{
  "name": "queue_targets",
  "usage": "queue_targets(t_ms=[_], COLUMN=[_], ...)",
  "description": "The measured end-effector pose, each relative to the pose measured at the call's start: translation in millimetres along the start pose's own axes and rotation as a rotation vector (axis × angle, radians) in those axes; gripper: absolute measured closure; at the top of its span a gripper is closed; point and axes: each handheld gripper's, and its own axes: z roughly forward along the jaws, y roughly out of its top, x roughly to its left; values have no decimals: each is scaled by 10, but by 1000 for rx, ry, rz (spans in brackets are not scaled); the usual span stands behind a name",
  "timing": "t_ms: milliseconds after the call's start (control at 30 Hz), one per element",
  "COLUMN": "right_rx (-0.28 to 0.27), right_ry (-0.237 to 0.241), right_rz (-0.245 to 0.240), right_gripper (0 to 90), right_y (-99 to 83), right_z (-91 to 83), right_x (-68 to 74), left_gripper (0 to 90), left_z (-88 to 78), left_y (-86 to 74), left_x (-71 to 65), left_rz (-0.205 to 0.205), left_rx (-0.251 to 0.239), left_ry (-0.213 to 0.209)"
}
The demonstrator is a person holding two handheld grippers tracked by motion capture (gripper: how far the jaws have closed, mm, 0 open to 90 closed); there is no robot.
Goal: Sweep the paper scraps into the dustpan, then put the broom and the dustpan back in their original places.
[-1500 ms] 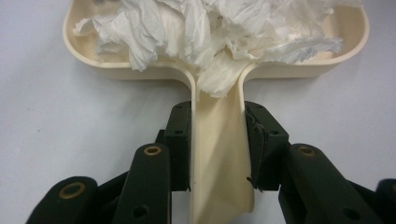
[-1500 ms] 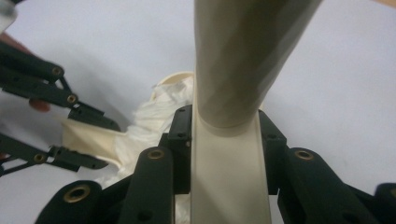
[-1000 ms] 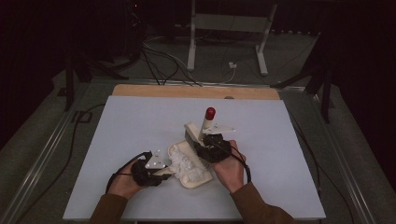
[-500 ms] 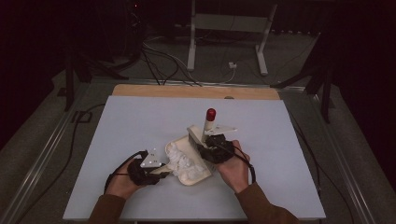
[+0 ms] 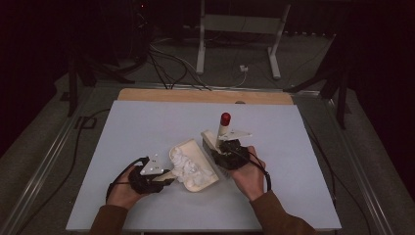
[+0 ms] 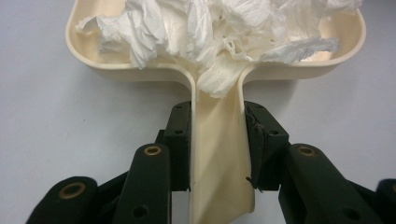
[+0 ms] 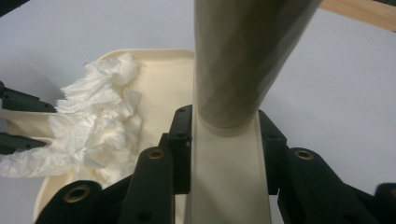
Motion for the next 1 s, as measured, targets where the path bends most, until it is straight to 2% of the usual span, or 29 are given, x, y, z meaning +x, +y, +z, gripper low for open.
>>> queue_targets(t_ms=[233, 533, 733, 833, 1000], right_rx=[5, 12, 13, 11, 9], right_ry=[19, 10, 2, 12, 2], right_rz=[13, 11, 5, 4, -17], right_gripper=[669, 669, 669, 670, 669], right_y=[4, 2, -4, -7, -12], right_z=[14, 53, 51, 46, 37], right_x=[-83, -181, -240, -271, -308], left_gripper=[666, 665, 665, 665, 665], left_z=[-39, -100, -139, -147, -176], left_y=[-24, -61, -95, -108, -128], left_x=[23, 67, 99, 102, 109], left_rz=[-21, -59, -104, -124, -163], left_rx=[-2, -10, -18, -19, -21], left_ry=[23, 64, 103, 125, 166])
